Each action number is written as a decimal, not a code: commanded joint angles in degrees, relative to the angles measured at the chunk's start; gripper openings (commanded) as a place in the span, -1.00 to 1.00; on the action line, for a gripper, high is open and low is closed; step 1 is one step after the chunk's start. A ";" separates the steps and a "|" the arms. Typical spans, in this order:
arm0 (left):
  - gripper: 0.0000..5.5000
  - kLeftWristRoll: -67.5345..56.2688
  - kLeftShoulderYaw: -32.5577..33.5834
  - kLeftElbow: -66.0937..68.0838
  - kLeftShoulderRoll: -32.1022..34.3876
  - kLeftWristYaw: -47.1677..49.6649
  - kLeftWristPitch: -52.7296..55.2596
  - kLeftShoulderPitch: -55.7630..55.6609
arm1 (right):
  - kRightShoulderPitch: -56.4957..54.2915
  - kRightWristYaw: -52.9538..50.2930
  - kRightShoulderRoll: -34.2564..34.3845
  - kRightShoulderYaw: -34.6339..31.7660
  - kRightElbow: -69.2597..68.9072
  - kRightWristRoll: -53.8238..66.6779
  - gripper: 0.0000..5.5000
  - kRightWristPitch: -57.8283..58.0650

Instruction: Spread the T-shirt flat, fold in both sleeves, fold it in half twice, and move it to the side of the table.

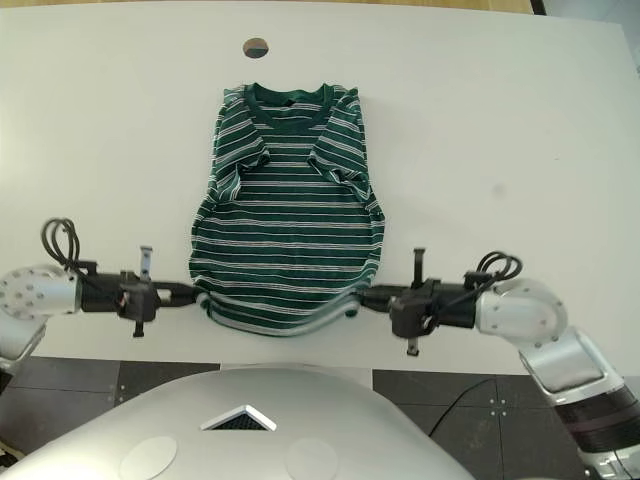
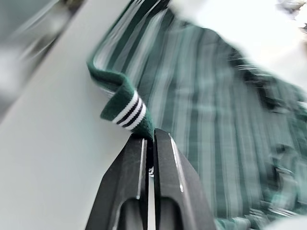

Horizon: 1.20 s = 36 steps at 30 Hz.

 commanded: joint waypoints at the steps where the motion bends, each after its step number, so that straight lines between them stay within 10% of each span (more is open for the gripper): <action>1: -0.96 -2.07 3.89 4.42 -6.62 7.04 13.82 -11.71 | -10.45 -5.59 5.77 -5.56 3.69 11.96 -0.96 14.95; 12: -0.96 2.08 5.20 26.60 -25.50 21.86 42.78 -39.93 | -39.32 -14.43 18.42 1.16 26.83 -0.92 -0.96 39.67; 22: -0.96 10.78 6.52 52.22 -32.58 30.05 39.68 -53.73 | -56.93 -12.32 30.57 2.09 53.00 -7.22 -0.96 40.70; 36: -0.65 15.94 10.68 69.66 -37.15 40.96 27.83 -60.52 | -63.97 -23.21 36.25 -4.38 69.25 -13.42 -0.23 24.57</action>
